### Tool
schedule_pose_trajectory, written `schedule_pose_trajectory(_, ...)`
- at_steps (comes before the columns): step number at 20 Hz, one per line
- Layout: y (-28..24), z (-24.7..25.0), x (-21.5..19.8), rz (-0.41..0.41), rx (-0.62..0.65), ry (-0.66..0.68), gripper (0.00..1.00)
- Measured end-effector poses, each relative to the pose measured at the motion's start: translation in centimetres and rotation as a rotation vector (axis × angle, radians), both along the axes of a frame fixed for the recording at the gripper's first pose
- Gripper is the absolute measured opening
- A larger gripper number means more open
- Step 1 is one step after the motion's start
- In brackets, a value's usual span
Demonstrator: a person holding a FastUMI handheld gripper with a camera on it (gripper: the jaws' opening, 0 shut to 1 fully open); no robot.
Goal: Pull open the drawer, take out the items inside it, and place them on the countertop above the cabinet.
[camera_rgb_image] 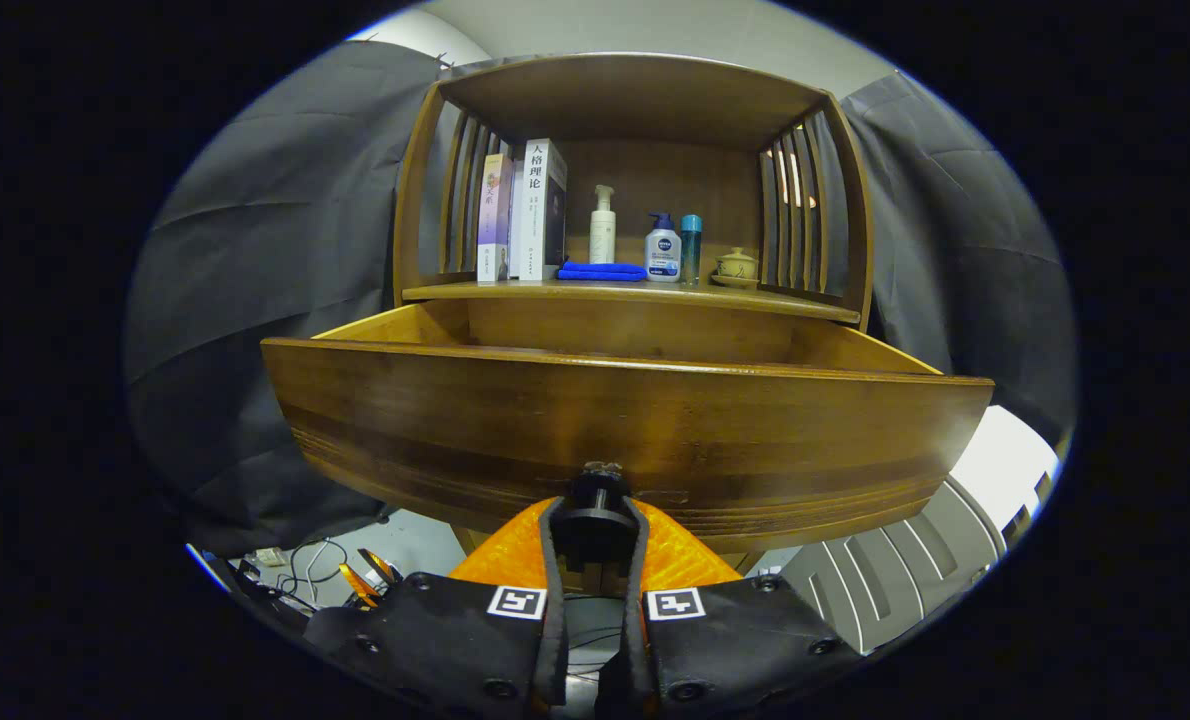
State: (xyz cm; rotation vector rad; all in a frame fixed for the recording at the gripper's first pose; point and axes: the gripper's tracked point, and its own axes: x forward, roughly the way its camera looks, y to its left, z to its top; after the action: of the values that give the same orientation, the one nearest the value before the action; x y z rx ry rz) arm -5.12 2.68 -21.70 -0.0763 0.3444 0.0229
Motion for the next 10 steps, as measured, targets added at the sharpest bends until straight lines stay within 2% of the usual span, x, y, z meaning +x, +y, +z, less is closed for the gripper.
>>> schedule_pose_trajectory(10,0.2,-0.3,-1.6,0.009,0.025,0.024,0.23)
